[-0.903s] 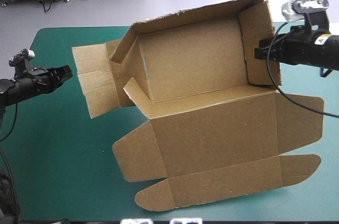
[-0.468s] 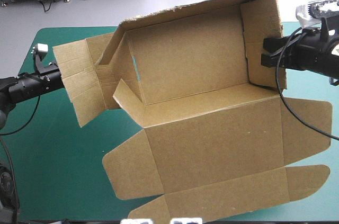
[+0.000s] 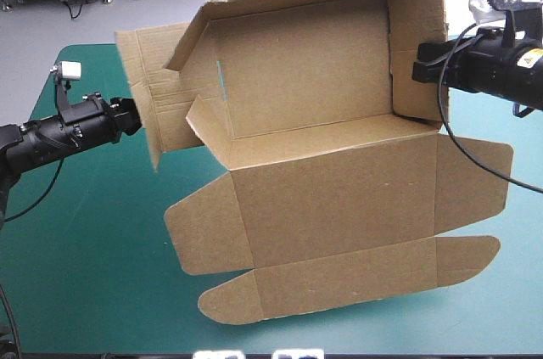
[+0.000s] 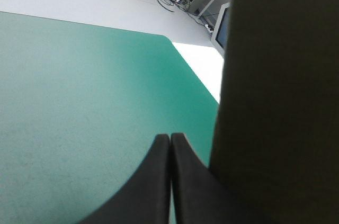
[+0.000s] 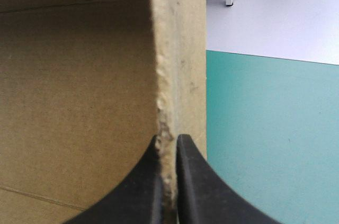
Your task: Fold the box
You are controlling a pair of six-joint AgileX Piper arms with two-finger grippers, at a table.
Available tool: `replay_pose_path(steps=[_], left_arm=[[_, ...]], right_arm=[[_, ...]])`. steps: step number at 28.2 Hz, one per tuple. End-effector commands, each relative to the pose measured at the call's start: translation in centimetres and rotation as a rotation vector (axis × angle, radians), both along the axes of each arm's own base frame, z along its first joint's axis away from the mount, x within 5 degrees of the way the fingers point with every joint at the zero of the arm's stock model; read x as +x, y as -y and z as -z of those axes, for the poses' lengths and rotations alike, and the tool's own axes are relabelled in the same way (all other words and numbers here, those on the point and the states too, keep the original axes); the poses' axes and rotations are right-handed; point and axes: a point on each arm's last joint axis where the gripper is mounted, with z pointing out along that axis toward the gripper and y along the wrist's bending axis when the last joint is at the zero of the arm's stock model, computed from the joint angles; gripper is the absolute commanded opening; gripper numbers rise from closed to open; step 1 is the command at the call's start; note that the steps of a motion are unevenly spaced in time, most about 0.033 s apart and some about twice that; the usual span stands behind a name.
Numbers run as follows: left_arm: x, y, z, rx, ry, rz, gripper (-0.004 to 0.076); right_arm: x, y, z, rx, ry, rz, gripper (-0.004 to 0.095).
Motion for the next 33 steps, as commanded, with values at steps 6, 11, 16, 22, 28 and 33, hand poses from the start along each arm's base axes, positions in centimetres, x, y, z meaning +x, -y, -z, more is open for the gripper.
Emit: replay_pose_path(steps=[6,11,16,22,28,33], left_arm=[[-1.6,1.0,-3.2,-0.147,0.107,0.087,-0.0010],[-1.7,1.3,-3.9,-0.229,0.116,0.096,-0.0010],[-1.9,3.1,-4.2,-0.265,0.116,0.173,-0.0010],[-2.2,4.6,-4.2,-0.262,0.123,0.236,-0.0010],[-2.2,4.6,-4.1,-0.238,0.136,0.237,-0.0009],[-2.3,4.6,-5.0,-0.210,0.187,0.236,0.0165]], right_arm=[[0.1,-0.2,-1.5,0.076,0.099,-0.006,0.0000],[0.6,-0.2,-1.2,0.066,0.095,-0.006,-0.0001],[1.7,-0.1,-0.3,0.066,0.075,0.006,-0.0001],[2.7,0.0,0.1,0.074,0.064,0.011,0.0000],[2.7,0.0,0.1,0.061,0.076,0.010,0.0000],[2.8,0.1,0.0,0.060,0.086,0.015,0.0000]])
